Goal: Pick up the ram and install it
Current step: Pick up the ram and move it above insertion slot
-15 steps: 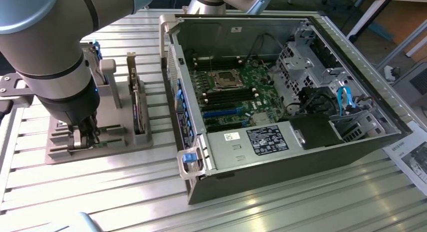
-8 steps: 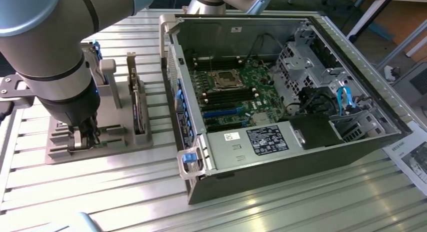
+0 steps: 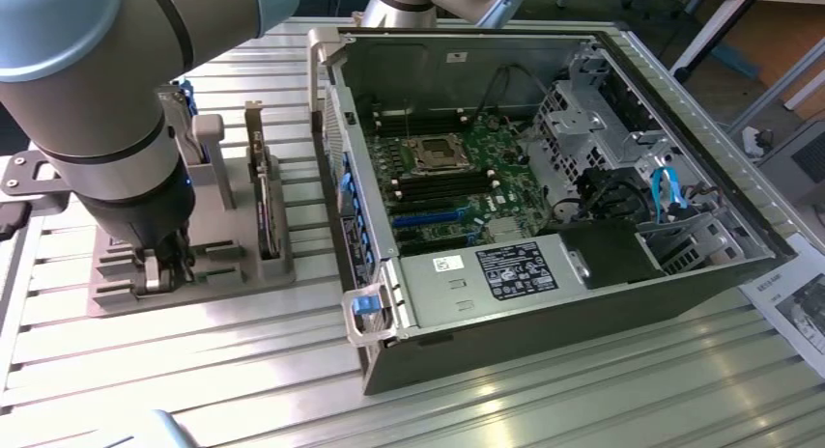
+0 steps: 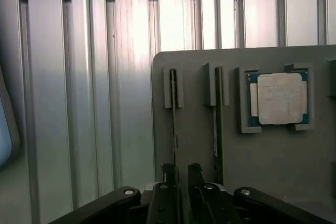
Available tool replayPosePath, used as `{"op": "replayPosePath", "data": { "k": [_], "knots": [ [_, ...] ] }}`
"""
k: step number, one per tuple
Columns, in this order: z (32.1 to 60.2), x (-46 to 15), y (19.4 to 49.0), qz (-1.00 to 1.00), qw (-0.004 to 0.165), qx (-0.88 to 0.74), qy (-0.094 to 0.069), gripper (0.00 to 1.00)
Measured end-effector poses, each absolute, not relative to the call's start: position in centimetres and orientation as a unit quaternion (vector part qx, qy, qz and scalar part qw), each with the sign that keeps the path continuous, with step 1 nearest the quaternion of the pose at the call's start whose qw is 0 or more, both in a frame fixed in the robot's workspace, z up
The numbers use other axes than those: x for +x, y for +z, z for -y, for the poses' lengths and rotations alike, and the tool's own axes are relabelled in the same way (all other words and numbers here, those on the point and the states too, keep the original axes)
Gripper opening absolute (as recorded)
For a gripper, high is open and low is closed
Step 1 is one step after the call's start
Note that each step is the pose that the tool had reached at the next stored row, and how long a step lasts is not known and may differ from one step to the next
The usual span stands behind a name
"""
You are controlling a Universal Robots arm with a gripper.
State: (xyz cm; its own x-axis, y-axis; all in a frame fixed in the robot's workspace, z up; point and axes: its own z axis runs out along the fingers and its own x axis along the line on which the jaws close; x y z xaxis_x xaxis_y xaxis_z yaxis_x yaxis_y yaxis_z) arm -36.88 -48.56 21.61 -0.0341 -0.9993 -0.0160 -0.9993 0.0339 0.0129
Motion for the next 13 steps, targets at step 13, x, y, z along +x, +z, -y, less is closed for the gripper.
{"op": "replayPosePath", "data": {
  "k": [13],
  "knots": [
    [48.59,-36.88,21.08,-0.719,0.001,-0.695,0.010,0.24]
  ]
}}
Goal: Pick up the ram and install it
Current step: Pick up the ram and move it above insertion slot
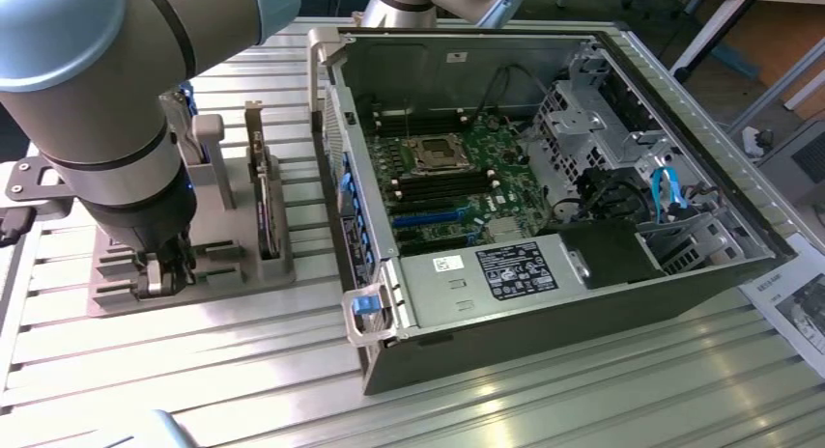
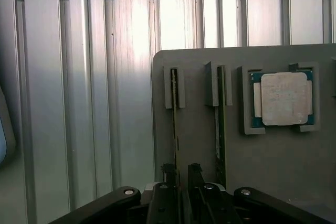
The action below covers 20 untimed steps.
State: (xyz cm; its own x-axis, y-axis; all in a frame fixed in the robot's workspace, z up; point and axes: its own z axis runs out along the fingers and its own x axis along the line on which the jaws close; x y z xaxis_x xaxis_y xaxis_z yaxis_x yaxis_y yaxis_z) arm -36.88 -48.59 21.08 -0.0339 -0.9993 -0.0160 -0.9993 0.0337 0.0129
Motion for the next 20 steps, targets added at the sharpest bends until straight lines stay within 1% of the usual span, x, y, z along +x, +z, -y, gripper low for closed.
{"op": "replayPosePath", "data": {
  "k": [20],
  "knots": [
    [48.59,-36.69,21.26,-0.719,0.001,-0.695,0.010,0.24]
  ]
}}
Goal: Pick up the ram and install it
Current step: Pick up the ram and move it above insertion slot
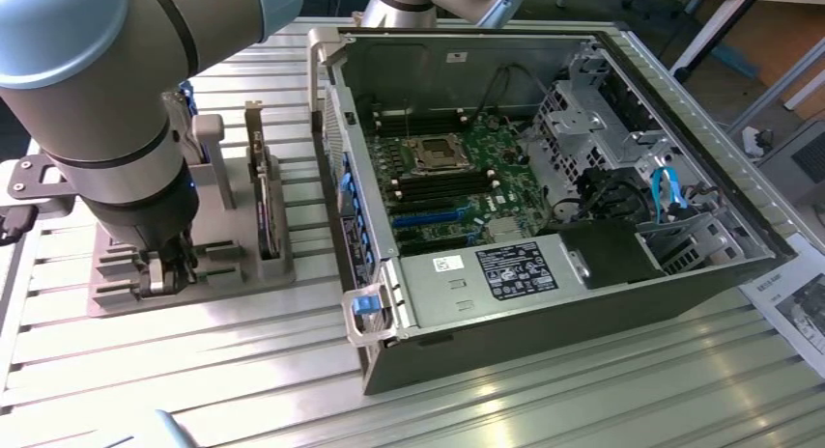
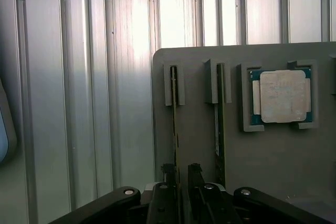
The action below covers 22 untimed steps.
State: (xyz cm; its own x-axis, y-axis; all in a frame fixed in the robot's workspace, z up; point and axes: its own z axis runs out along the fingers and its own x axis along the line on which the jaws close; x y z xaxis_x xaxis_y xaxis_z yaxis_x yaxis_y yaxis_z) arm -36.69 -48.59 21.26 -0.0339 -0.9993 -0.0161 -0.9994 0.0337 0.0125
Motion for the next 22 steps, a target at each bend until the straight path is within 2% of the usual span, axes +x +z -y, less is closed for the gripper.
{"op": "replayPosePath", "data": {
  "k": [8,10,22],
  "knots": [
    [48.59,-36.69,21.27,-0.719,0.001,-0.695,0.010,0.23],
    [48.59,-36.69,21.27,-0.719,0.001,-0.695,0.010,0.12],
    [48.59,-36.69,21.28,-0.719,0.002,-0.695,0.010,0.12]
  ]
}}
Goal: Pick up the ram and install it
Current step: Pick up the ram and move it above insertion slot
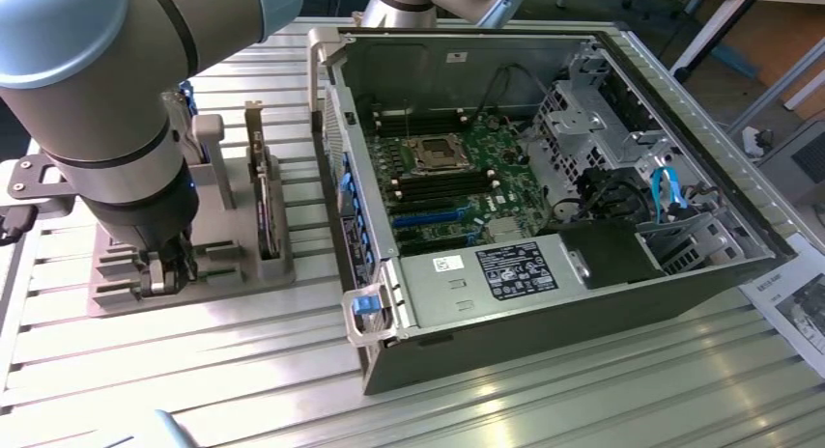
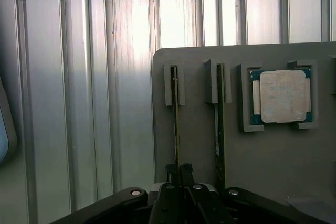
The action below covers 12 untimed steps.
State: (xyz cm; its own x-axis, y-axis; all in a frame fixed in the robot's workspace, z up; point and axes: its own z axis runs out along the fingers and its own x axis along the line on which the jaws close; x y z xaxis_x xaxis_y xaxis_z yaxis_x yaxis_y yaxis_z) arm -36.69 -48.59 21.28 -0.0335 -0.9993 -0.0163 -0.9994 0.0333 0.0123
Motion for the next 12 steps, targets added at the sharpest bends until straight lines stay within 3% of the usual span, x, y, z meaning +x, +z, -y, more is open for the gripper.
{"op": "replayPosePath", "data": {
  "k": [12],
  "knots": [
    [48.59,-36.69,21.88,-0.719,0.003,-0.695,0.011,0.12]
  ]
}}
